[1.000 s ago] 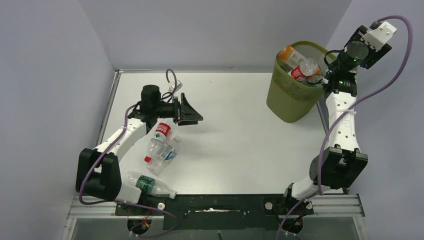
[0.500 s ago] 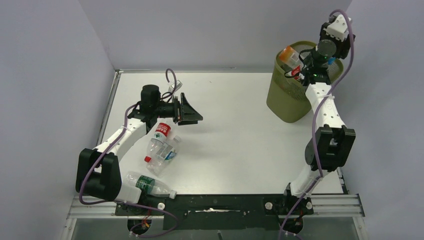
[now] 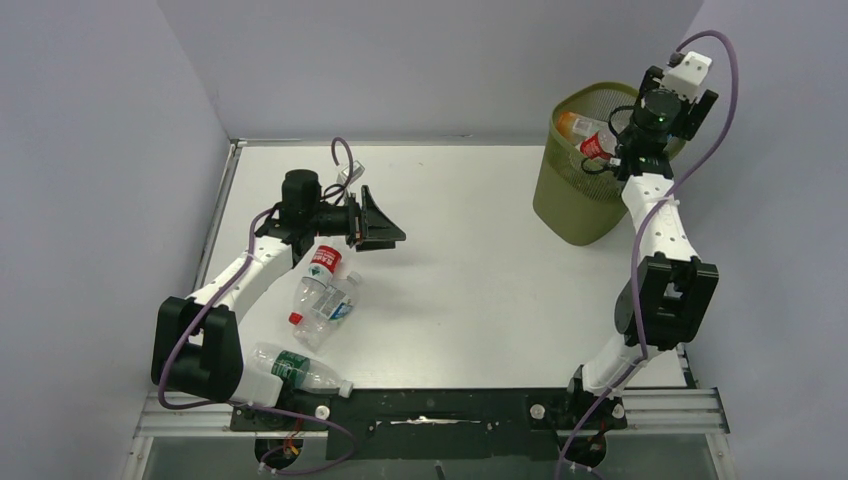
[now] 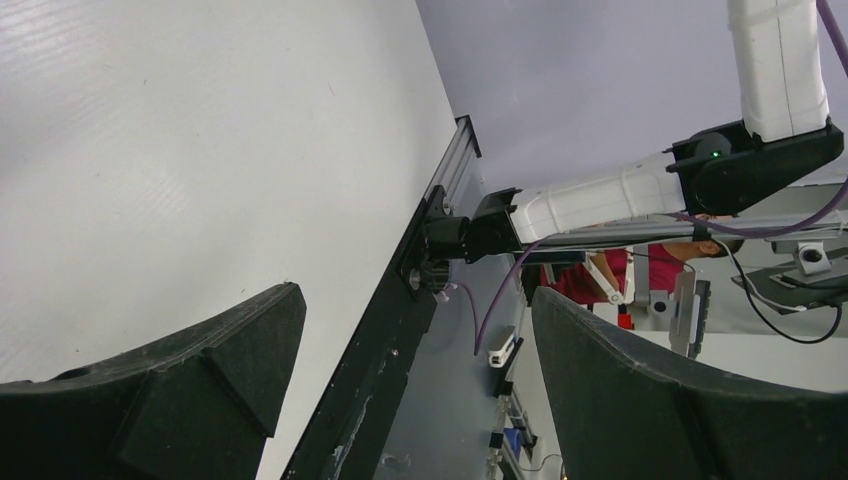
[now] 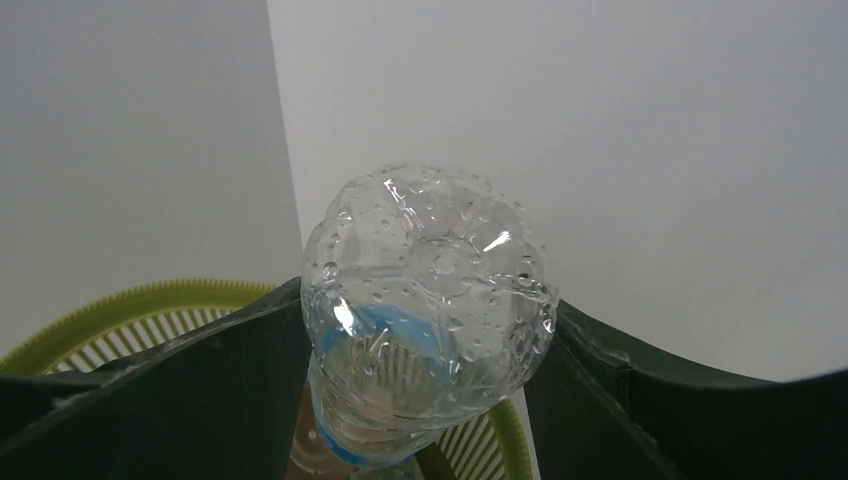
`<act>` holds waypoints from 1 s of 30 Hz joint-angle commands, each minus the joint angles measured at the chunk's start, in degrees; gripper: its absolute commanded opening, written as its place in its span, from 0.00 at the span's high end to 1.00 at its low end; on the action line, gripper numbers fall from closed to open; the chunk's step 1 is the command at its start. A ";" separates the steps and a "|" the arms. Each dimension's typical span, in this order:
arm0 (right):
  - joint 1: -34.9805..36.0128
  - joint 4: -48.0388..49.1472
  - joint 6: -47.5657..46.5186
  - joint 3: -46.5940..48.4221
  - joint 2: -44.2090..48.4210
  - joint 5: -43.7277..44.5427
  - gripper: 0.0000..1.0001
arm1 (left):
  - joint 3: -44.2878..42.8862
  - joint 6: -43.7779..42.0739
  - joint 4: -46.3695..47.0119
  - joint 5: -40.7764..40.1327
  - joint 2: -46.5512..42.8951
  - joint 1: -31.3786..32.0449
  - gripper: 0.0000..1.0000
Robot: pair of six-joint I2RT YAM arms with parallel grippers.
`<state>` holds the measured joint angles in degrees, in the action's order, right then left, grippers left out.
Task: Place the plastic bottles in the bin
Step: Place the plastic bottle in the trash bin.
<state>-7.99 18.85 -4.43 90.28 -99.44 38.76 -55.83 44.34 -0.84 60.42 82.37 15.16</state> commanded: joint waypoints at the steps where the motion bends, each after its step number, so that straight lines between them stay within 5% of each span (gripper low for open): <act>1: -0.84 -6.61 5.55 -2.13 5.90 -8.99 0.31 | -1.29 -1.47 0.41 1.06 -1.83 -0.44 0.16; 4: -1.08 -9.50 5.65 -2.24 7.06 -12.48 0.29 | -1.21 -1.55 0.11 0.85 -2.15 -0.39 0.16; 11: -2.91 -18.90 10.01 1.31 9.60 -19.84 0.03 | -1.99 -2.84 -2.51 -0.31 -3.47 -0.40 0.16; 21: -4.27 -39.32 13.83 21.71 9.31 -23.04 0.00 | -2.67 -3.31 -3.73 -2.27 -6.44 -0.46 0.13; 30: -4.69 -47.65 17.07 24.93 13.99 -28.05 0.01 | -2.70 -3.42 -7.42 -5.02 -9.64 -0.64 0.11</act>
<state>-12.36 -23.55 10.59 112.55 -87.79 15.14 -55.88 42.35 -6.28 56.93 75.72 15.14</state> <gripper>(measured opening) 0.989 0.874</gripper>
